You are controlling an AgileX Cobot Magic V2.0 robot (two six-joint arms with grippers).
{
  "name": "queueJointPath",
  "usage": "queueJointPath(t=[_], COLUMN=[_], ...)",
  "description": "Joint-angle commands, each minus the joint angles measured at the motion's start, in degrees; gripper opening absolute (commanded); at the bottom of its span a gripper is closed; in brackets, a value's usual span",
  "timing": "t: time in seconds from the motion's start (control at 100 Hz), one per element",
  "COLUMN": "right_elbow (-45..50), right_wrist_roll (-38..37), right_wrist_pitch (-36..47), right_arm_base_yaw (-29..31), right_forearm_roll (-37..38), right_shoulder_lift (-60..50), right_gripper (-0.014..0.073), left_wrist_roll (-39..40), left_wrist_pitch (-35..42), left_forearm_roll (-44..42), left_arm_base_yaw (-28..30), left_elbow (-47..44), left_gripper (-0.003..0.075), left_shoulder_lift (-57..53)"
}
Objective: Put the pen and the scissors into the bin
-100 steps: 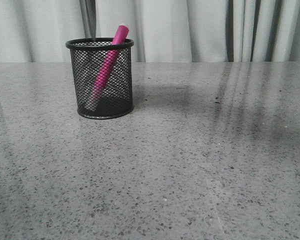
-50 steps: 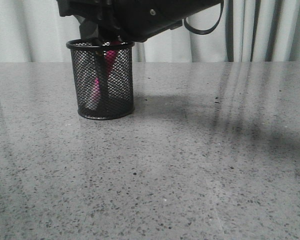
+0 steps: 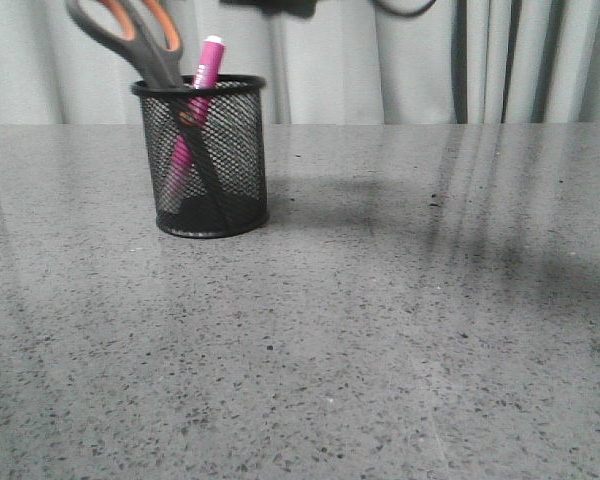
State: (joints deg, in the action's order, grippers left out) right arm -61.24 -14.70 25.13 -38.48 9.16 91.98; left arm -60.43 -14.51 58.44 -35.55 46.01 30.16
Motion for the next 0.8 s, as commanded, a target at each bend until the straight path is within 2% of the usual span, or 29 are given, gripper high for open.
queueJointPath(t=[0.0, 0.02, 0.06, 0.09, 0.14, 0.15, 0.26, 0.48, 0.63, 0.79], right_elbow=[-1.49, -1.49, -1.49, -1.49, -1.37, -1.36, 1.72, 15.88, 25.48, 32.3], right_wrist_roll=[0.53, 0.53, 0.53, 0.53, 0.53, 0.53, 0.53, 0.53, 0.53, 0.53], right_wrist_pitch=[2.68, 0.91, -3.88, -7.92, -16.12, -18.47, -32.0, -48.45, -54.01, -54.24], right_arm_base_yaw=[0.66, 0.66, 0.66, 0.66, 0.66, 0.66, 0.66, 0.66, 0.66, 0.66], right_forearm_roll=[0.13, 0.13, 0.34, 1.06, 3.44, 3.87, 8.37, 12.29, 12.42, 12.56], right_shoulder_lift=[-7.66, -9.1, -11.7, -14.45, -18.35, -18.92, -28.16, -49.23, -62.22, -71.16], right_gripper=[0.043, 0.04, 0.0278, 0.0174, -0.006, -0.0082, -0.0059, -0.0059, -0.006, -0.006], left_wrist_roll=[0.1, 0.1, 0.68, 1.38, 2.33, 2.45, 2.74, 7.0, 7.0, 7.0], left_wrist_pitch=[3.85, 4.29, 6.01, 7.38, 8.91, 9.05, 8.9, 8.63, 8.63, 8.63], left_forearm_roll=[-1.82, -1.95, -2.58, -2.87, -2.97, -2.97, -2.97, -2.77, -2.77, -2.77], left_arm_base_yaw=[-0.37, -0.37, 0.01, 0.3, 1.23, 1.37, 3.78, 8.55, 9.45, 9.45], left_elbow=[-0.27, -0.78, -2.61, -4.37, -7.12, -7.53, -14.25, -25.42, -29.81, -31.25], left_gripper=[-0.001, -0.002, -0.0019, -0.0019, -0.0019, -0.0019, -0.0019, -0.0019, -0.0019, -0.0019], left_shoulder_lift=[-2.18, -2.7, -4.39, -5.94, -8.22, -8.55, -13.47, -19.29, -19.46, -19.46])
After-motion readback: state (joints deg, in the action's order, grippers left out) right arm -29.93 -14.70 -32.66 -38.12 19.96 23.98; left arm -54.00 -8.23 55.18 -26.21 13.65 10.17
